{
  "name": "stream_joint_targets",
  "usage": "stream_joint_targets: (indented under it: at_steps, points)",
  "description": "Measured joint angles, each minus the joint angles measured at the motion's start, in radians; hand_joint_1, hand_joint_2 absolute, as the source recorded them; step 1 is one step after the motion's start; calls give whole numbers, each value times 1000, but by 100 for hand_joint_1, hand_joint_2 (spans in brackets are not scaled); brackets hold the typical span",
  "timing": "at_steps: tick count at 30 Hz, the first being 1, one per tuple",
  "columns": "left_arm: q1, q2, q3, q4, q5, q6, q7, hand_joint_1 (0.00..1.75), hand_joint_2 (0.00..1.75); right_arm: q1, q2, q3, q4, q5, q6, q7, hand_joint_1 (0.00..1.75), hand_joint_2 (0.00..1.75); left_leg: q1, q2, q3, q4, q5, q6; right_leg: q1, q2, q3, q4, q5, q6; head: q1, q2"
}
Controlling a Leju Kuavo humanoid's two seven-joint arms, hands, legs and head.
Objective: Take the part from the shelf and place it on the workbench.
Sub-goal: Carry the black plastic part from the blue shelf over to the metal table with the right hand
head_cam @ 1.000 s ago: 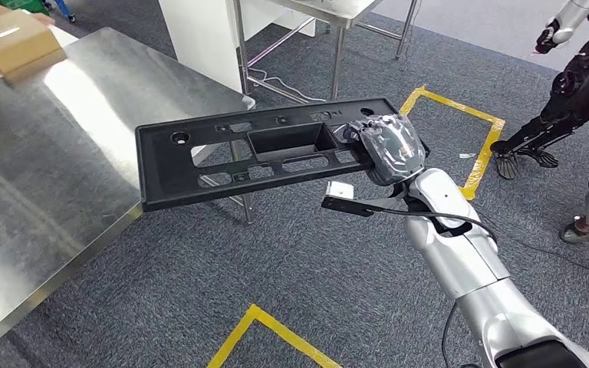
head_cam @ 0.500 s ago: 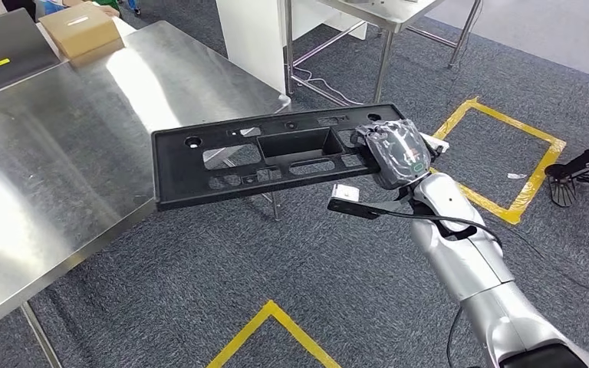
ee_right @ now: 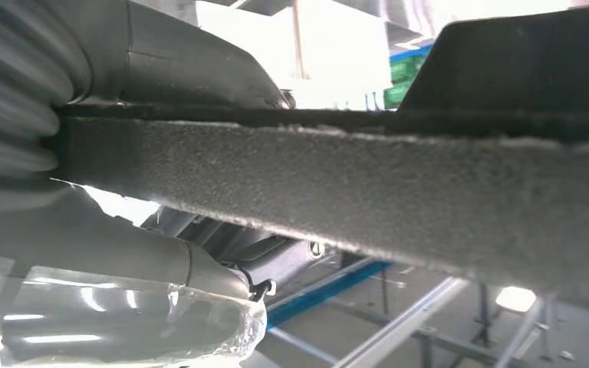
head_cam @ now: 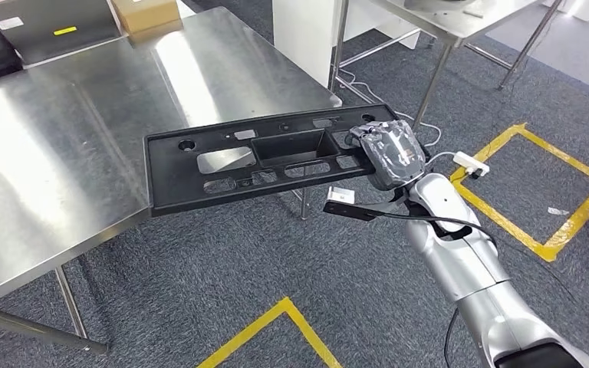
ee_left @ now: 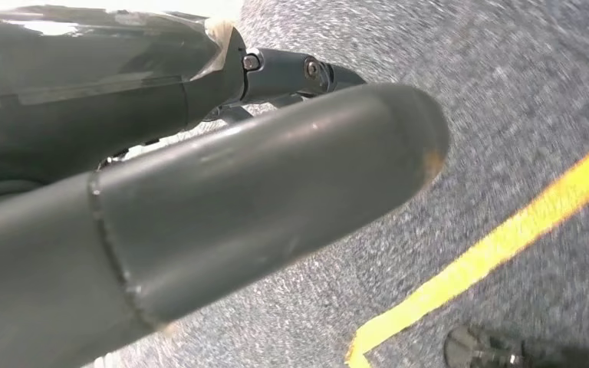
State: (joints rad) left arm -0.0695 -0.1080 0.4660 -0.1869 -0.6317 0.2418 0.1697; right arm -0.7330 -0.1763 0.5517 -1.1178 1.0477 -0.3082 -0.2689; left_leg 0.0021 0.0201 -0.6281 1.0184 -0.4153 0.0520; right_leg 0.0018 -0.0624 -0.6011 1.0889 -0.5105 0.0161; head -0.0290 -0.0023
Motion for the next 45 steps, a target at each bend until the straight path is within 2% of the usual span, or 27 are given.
stream_joint_targets:
  at_steps: [2,4,5,6,8,10,12,14,15,17,19,20,21,23,25,28,30,32,33,34,35,36,38,39,41,43,45]
  points:
    - [-2,0,0,0,-1,1,-1,0,0,3,-4,0,1,1,0,0,169,175,2,-26,-1,-1,3,5,-8,46,-59,125,-50,-2,3,0]
    - [-2,0,0,0,-3,1,-5,0,0,7,-7,0,6,3,1,0,169,175,3,-55,-2,-1,4,6,-13,55,-103,212,-73,5,4,0]
    - [-1,-1,0,0,-4,1,-8,0,0,7,-6,1,9,6,0,-1,169,175,3,-70,-2,0,5,5,-16,56,-100,203,-62,14,4,0]
    - [0,-1,1,0,-4,1,-10,0,0,6,-4,2,12,8,0,-1,169,175,5,-84,-2,1,5,3,-19,60,-81,158,-38,24,4,0]
    - [1,2,3,0,-2,0,-13,0,0,3,8,4,20,19,-3,3,169,175,6,-109,-6,6,5,-5,-30,96,-18,21,18,42,5,0]
    - [1,6,8,0,2,0,-13,0,0,5,31,8,25,38,-8,17,169,175,5,-128,-15,9,7,-19,-34,127,14,-53,41,40,5,0]
    - [3,8,13,0,3,1,-11,0,0,9,56,16,27,53,-9,28,169,175,8,-145,-22,7,13,-32,-32,117,15,-57,43,28,5,0]
    - [6,9,17,0,3,3,-10,0,0,9,72,21,28,60,-9,34,169,175,8,-120,-33,22,2,-42,-35,98,18,-61,46,14,2,0]
    - [6,9,17,0,2,5,-11,0,0,9,76,22,27,61,-9,35,169,175,8,-94,-48,56,-18,-46,-36,87,21,-63,47,6,-2,0]
    - [5,7,18,0,-2,7,-15,0,0,13,73,19,27,57,-8,35,169,175,10,-43,-104,171,-76,-54,-31,63,24,-63,43,-8,-9,0]
    - [6,5,18,0,-9,8,-19,0,0,22,62,14,27,49,-10,30,169,175,13,-27,-155,272,-109,-58,-27,37,26,-63,40,-13,-8,0]
    - [7,5,18,0,-13,8,-21,0,0,28,56,11,27,46,-11,26,169,175,14,-24,-159,279,-102,-59,-25,26,26,-63,39,-14,-9,0]
    - [9,6,18,0,-15,8,-22,0,0,33,51,8,27,43,-13,22,169,175,15,-20,-141,247,-80,-58,-25,16,27,-63,39,-14,-9,0]
    - [9,8,18,0,-17,6,-24,0,0,38,44,1,26,40,-16,17,169,175,13,9,-71,119,-25,-53,-22,0,29,-63,36,-12,-9,0]
    - [6,10,18,0,-19,4,-24,0,0,38,37,-6,22,38,-20,16,169,175,6,35,-25,34,-4,-44,-14,-13,30,-63,32,-5,-8,0]
    - [4,8,18,0,-19,2,-24,0,0,37,30,-12,15,37,-18,17,169,175,0,17,-19,15,-3,-27,-6,-32,33,-64,26,8,-5,0]
    - [4,6,18,0,-21,2,-27,0,0,35,26,-17,11,36,-15,17,169,175,3,-1,-13,5,4,-11,-8,-5,17,-26,4,13,-4,0]
    - [2,5,18,0,-25,3,-31,0,0,35,19,-22,10,34,-13,17,169,175,6,-21,-12,1,9,1,-13,38,-38,88,-43,10,0,0]
    - [1,6,18,0,-28,2,-33,0,0,36,15,-24,10,33,-13,18,169,175,6,-33,-12,1,9,4,-14,49,-72,155,-66,9,1,0]
    - [0,6,18,0,-29,2,-35,0,0,39,11,-25,10,32,-13,18,169,175,5,-46,-12,1,9,5,-15,54,-98,203,-78,12,2,0]
    - [1,5,18,0,-29,2,-36,0,0,42,8,-25,11,32,-13,18,169,175,6,-59,-12,2,9,4,-15,57,-109,217,-75,19,2,0]
    - [2,5,18,0,-30,2,-36,0,0,43,7,-25,11,33,-13,18,169,175,6,-71,-12,3,9,4,-17,59,-98,189,-56,28,2,0]
    - [3,4,18,0,-30,2,-36,0,0,43,4,-27,10,33,-13,18,169,175,7,-93,-13,8,9,0,-25,80,-39,54,3,45,3,0]
    - [3,4,18,0,-30,2,-36,0,0,42,4,-28,10,33,-13,18,169,175,6,-102,-16,11,8,-4,-27,92,-10,-7,25,46,3,0]
    - [3,4,18,0,-30,2,-36,0,0,42,4,-29,10,32,-13,18,169,175,4,-116,-22,14,10,-15,-26,104,13,-56,39,36,3,0]
    - [5,5,18,0,-30,2,-36,0,0,42,5,-29,10,32,-13,18,169,175,5,-126,-27,12,14,-26,-25,90,14,-58,45,21,2,0]
    - [9,5,18,0,-30,2,-36,0,0,40,8,-28,10,33,-13,18,169,175,7,-100,-40,36,-3,-36,-30,76,16,-61,49,6,-1,0]
